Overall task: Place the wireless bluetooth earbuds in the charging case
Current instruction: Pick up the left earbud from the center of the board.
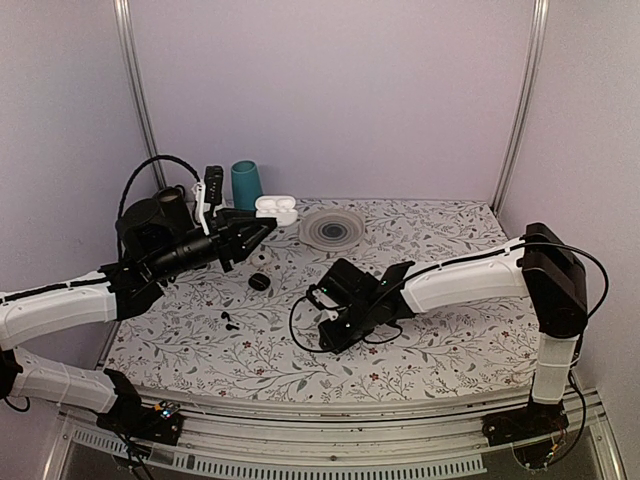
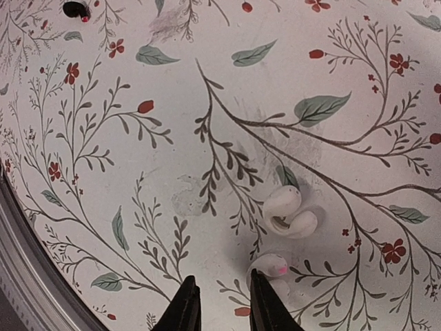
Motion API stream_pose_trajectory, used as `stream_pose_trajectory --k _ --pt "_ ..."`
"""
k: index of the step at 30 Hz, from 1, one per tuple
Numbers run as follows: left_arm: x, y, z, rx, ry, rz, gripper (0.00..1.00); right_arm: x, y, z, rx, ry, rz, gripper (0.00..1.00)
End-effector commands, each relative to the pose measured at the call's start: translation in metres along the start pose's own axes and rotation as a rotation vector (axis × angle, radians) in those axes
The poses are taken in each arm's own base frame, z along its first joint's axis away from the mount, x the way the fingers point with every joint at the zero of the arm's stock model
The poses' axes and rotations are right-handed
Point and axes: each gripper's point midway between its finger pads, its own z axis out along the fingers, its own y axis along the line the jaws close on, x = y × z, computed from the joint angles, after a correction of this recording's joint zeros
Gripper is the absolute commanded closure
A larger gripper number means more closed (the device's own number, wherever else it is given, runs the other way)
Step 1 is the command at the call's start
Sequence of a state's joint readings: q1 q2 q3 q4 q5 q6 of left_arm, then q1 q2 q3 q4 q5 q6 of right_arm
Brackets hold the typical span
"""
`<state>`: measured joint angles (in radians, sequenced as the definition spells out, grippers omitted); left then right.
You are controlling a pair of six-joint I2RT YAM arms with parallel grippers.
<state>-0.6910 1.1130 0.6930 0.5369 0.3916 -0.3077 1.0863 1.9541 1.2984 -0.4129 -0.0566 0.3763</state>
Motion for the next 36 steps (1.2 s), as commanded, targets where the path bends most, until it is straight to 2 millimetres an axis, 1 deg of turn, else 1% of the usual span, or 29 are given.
stream_pose_trajectory --k 1,23,36 --pt "-0.011 0.002 -0.001 -0.002 -0.03 0.011 1.0 0.005 -0.004 0.006 0.025 0.021 -0.007 0.75" --pt "-0.012 0.002 0.001 0.002 -0.028 0.013 1.0 0.014 -0.013 0.014 0.053 0.038 0.0 0.75" --pt "-0.011 0.002 0.004 0.005 -0.024 0.012 1.0 0.018 -0.028 0.012 0.094 0.04 0.019 0.75"
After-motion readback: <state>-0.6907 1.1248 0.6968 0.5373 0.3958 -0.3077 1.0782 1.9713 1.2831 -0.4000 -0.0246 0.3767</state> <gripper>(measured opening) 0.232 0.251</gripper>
